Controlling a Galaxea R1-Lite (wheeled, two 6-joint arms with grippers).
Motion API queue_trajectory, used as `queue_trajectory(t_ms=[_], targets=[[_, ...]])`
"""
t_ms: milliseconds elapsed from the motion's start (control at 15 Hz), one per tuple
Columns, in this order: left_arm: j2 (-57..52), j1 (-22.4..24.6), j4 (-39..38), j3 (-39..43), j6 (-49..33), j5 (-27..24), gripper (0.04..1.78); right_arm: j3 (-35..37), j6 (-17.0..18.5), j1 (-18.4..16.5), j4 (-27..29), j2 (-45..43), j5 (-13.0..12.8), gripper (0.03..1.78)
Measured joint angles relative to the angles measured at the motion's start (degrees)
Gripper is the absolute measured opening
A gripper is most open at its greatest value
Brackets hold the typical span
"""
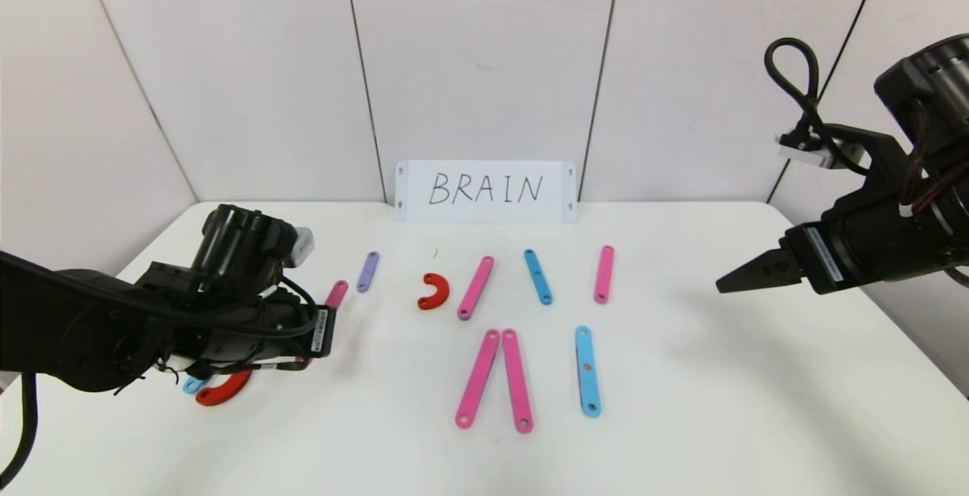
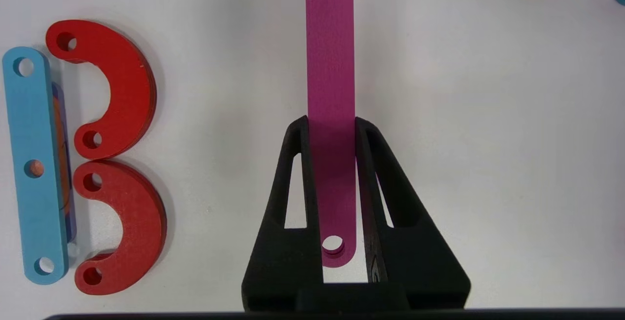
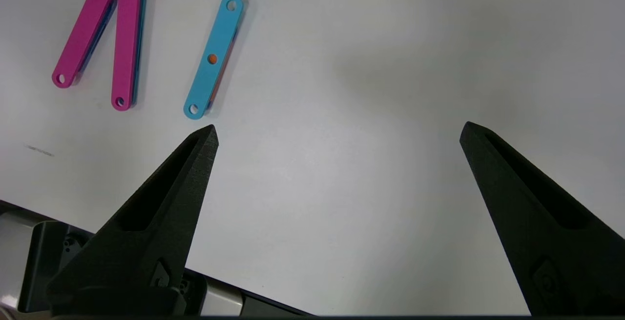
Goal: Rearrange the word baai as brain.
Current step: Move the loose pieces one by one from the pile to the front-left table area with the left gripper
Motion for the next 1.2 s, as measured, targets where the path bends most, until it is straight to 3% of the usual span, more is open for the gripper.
queue_trajectory(t_ms=[1200], targets=[[-0.38, -3.66, -2.32, 7.30, -3.67, 0.52, 0.27, -0.04, -0.02, 0.00, 0.00, 0.05, -0.10, 1.74]])
